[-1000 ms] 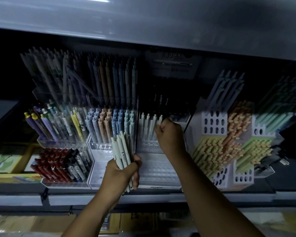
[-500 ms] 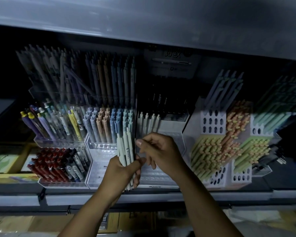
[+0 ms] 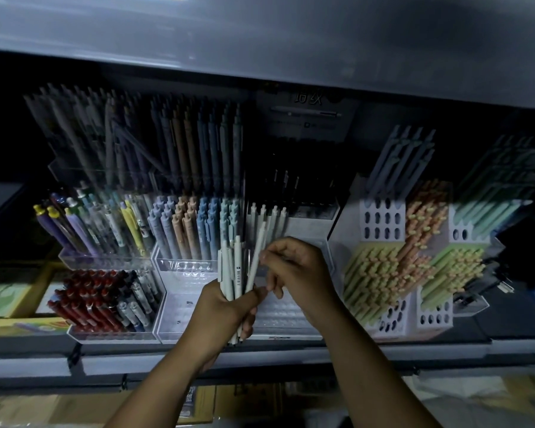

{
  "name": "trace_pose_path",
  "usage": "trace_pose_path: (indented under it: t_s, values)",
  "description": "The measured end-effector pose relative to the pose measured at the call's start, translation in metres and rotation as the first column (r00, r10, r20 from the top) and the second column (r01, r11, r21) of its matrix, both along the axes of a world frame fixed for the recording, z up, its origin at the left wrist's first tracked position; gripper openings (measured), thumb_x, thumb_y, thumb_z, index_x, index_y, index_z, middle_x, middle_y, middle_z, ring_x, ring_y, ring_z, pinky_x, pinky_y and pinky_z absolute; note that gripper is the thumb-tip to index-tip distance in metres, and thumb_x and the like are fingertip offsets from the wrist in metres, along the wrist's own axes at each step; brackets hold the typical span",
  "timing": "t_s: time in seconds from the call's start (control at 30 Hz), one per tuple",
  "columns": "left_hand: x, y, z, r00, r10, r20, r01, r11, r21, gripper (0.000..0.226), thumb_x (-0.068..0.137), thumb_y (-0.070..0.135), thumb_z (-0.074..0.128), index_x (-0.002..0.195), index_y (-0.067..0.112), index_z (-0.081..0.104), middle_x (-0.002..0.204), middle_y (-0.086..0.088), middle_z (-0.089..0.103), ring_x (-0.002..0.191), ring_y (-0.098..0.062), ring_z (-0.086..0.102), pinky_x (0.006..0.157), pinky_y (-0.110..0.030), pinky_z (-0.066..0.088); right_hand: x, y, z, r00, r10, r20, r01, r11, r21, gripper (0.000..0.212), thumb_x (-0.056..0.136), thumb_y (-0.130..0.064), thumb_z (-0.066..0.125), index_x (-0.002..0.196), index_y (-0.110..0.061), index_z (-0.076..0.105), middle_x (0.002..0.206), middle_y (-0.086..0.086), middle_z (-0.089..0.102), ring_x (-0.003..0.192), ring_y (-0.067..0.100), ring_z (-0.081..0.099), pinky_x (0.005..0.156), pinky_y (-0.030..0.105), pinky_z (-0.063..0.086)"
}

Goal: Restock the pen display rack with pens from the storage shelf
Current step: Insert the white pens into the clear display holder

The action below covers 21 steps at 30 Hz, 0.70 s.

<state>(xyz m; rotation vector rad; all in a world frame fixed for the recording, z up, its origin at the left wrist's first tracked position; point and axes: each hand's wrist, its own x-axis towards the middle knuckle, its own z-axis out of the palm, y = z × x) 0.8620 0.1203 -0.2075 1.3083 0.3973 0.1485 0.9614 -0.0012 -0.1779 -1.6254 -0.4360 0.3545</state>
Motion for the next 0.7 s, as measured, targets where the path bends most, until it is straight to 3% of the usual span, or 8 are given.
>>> trace_pose_path:
  t_s: [0.07, 0.17, 0.27, 0.37, 0.43, 0.57, 0.7]
  values:
    - [0.000, 0.000, -0.002, 1.000, 0.000, -0.010, 0.000, 1.000, -0.003, 0.034, 0.093, 0.004, 0.071, 0.063, 0.001, 0.055, 0.048, -0.015, 0.048, 0.037, -0.022, 0.040, 0.046, -0.031, 0.038, 0.004, -0.001, 0.000, 0.993, -0.121, -0.011, 0.121, 0.990, 0.076, 0.014, 0.090, -0.010, 0.064, 0.087, 0.003, 0.064, 0.060, 0.025, 0.059, 0.050, 0.029, 0.055, 0.050, 0.036, 0.045]
    - [-0.002, 0.001, -0.003, 1.000, 0.005, -0.011, -0.005, 0.999, -0.049, 0.018, 0.094, 0.001, 0.068, 0.080, 0.000, 0.057, 0.054, -0.015, 0.050, 0.038, -0.021, 0.040, 0.045, -0.029, 0.038, 0.018, -0.006, 0.002, 0.946, -0.324, 0.017, 0.316, 0.932, 0.178, 0.008, 0.093, 0.002, 0.061, 0.085, 0.006, 0.063, 0.063, 0.022, 0.066, 0.056, 0.034, 0.065, 0.055, 0.041, 0.057]
    - [-0.004, 0.002, -0.006, 1.000, 0.020, -0.023, -0.022, 0.997, -0.078, 0.011, 0.095, -0.003, 0.064, 0.088, 0.001, 0.057, 0.059, -0.015, 0.051, 0.039, -0.020, 0.040, 0.045, -0.027, 0.037, 0.036, -0.012, 0.002, 0.876, -0.464, 0.135, 0.443, 0.883, 0.157, 0.008, 0.088, 0.002, 0.066, 0.081, 0.001, 0.062, 0.066, 0.015, 0.071, 0.063, 0.030, 0.074, 0.063, 0.042, 0.062]
    - [-0.005, 0.002, -0.009, 0.999, 0.026, -0.028, -0.029, 0.996, -0.084, 0.011, 0.096, -0.003, 0.064, 0.087, 0.001, 0.059, 0.059, -0.016, 0.051, 0.039, -0.020, 0.040, 0.046, -0.027, 0.037, 0.057, -0.014, -0.013, 0.817, -0.442, 0.371, 0.485, 0.874, -0.028, 0.011, 0.084, -0.020, 0.067, 0.076, -0.020, 0.058, 0.066, 0.003, 0.072, 0.065, 0.020, 0.074, 0.064, 0.045, 0.061]
    - [-0.005, 0.002, -0.010, 0.999, 0.032, -0.025, -0.034, 0.996, -0.083, 0.011, 0.095, -0.003, 0.064, 0.087, 0.001, 0.059, 0.059, -0.017, 0.051, 0.039, -0.020, 0.040, 0.046, -0.027, 0.037, 0.069, -0.014, -0.024, 0.783, -0.406, 0.471, 0.501, 0.860, -0.093, 0.014, 0.082, -0.032, 0.064, 0.074, -0.024, 0.054, 0.066, 0.000, 0.069, 0.065, 0.021, 0.072, 0.061, 0.049, 0.058]
    - [-0.004, 0.002, -0.009, 0.998, 0.054, -0.009, -0.055, 0.995, -0.089, 0.012, 0.094, -0.004, 0.064, 0.086, 0.002, 0.059, 0.059, -0.018, 0.050, 0.038, -0.020, 0.040, 0.045, -0.027, 0.037, 0.077, -0.009, -0.037, 0.757, -0.366, 0.542, 0.503, 0.855, -0.125, 0.016, 0.083, -0.022, 0.068, 0.073, -0.018, 0.055, 0.066, -0.001, 0.068, 0.065, 0.017, 0.069, 0.059, 0.044, 0.055]
    - [-0.004, 0.002, -0.010, 0.998, 0.062, -0.002, -0.062, 0.994, -0.089, 0.012, 0.094, -0.003, 0.066, 0.086, 0.001, 0.059, 0.057, -0.017, 0.050, 0.038, -0.021, 0.040, 0.046, -0.027, 0.038, 0.080, -0.007, -0.043, 0.750, -0.280, 0.599, 0.478, 0.856, -0.198, 0.022, 0.085, -0.015, 0.064, 0.069, -0.007, 0.051, 0.061, 0.009, 0.060, 0.058, 0.024, 0.061, 0.056, 0.044, 0.051]
